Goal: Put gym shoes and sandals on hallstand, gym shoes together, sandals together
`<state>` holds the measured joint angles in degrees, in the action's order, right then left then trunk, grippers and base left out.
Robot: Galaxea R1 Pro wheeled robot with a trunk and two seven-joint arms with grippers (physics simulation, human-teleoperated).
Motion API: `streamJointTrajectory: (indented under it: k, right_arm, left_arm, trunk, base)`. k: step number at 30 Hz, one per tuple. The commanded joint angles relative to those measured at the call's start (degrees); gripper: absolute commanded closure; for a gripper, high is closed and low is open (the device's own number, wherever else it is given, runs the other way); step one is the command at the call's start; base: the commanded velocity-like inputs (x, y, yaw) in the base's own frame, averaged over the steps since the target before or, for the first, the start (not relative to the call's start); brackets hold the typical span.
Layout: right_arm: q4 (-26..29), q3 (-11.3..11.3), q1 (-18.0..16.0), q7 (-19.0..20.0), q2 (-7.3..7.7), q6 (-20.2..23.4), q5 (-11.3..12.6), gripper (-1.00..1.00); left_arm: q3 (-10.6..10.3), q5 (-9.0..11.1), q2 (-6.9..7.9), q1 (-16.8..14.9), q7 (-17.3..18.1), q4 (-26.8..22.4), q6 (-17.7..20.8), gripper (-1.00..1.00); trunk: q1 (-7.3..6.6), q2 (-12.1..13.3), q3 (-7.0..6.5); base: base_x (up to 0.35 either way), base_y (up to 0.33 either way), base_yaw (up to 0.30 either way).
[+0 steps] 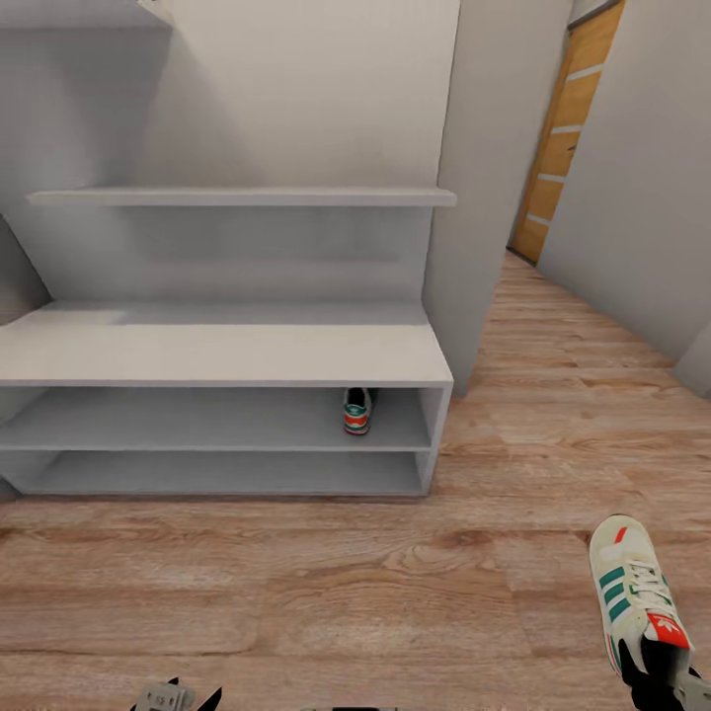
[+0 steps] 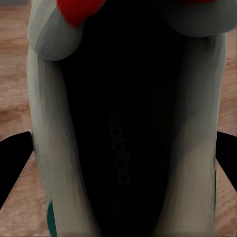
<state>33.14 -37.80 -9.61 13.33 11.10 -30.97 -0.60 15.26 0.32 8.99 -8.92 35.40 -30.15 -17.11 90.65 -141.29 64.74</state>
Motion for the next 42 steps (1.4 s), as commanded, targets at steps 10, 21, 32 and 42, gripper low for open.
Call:
streamJointTrajectory:
  k: [10,21,32,42]
  right_arm:
    - [0.0,-0.4,-0.1,0.5,-0.03,-0.1,0.0,1.0]
    - [0.0,-0.3,-0.1,0.5,-0.03,-0.1,0.0,1.0]
    - [0.0,-0.3,-0.1,0.5,-0.03,-0.1,0.0,1.0]
    - [0.0,-0.3,-0.1,0.5,-0.03,-0.1,0.0,1.0]
  left_arm:
    - [0.4,0.0,-0.02,0.0,0.4,0.1,-0.1,-1.0]
    - [0.9,0.0,-0.02,0.0,0.4,0.1,-0.1,-1.0]
    - [0.9,0.1,-0.02,0.0,0.4,0.1,-0.1,-1.0]
    - [1.0,0.0,0.01,0.0,0.4,0.1,-0.1,-1.0]
  trunk:
    - [-0.03,0.0,0.04]
    - [-0.03,0.0,0.04]
    - [-0.03,0.0,0.04]
    - [-0.03,0.0,0.04]
  base:
    - [-0.192,0.278,0.0]
    - [-0.056,0.298,0.0]
    - [-0.001,0.308,0.0]
    - [-0.059,0.302,0.0]
